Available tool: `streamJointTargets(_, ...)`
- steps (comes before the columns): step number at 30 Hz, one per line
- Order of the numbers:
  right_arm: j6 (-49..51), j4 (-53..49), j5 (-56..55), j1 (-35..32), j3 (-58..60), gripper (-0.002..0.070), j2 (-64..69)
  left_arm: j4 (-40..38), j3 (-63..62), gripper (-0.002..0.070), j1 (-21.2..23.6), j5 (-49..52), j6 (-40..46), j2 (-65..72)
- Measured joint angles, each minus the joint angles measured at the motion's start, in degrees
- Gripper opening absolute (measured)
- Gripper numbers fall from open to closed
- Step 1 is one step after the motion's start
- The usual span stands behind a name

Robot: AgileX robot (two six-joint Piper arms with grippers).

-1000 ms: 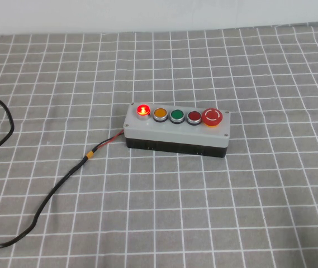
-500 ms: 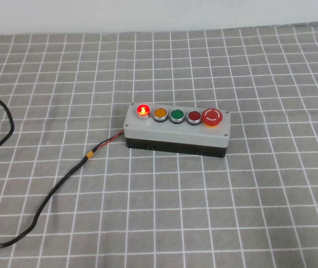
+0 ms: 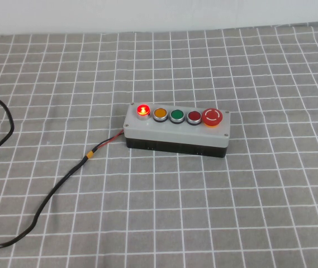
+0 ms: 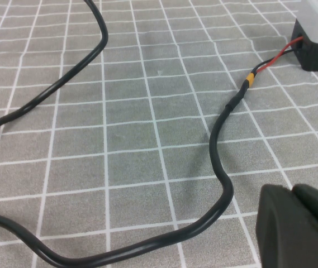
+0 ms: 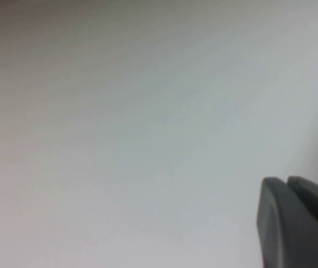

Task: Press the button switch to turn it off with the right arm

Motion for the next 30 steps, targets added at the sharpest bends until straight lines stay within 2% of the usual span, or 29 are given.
streamJointTargets(3, 1.76, -0.20, 6.86, 0.00, -6.04, -0.0016, 0.00, 0.00, 0.00, -0.0004, 0.00, 0.00, 0.00, 0.00)
streamJointTargets(10, 3.15, -0.25, 32.78, 0.00, -23.42, -0.0016, 0.91, 0.00, 0.00, -0.0004, 0.00, 0.00, 0.00, 0.00)
streamJointTargets(20, 3.41, 3.28, 67.50, 0.00, -39.33, -0.0016, 20.23, 0.00, 0.00, -0.0004, 0.00, 0.00, 0.00, 0.00)
streamJointTargets(24, 0.37, 4.79, 72.83, 0.00, -40.58, -0.0016, 28.61, 0.00, 0.00, -0.0004, 0.00, 0.00, 0.00, 0.00)
streamJointTargets(30, -4.93, 10.51, 72.08, 0.00, -40.58, -0.0016, 35.60, 0.00, 0.00, -0.0004, 0.00, 0.00, 0.00, 0.00)
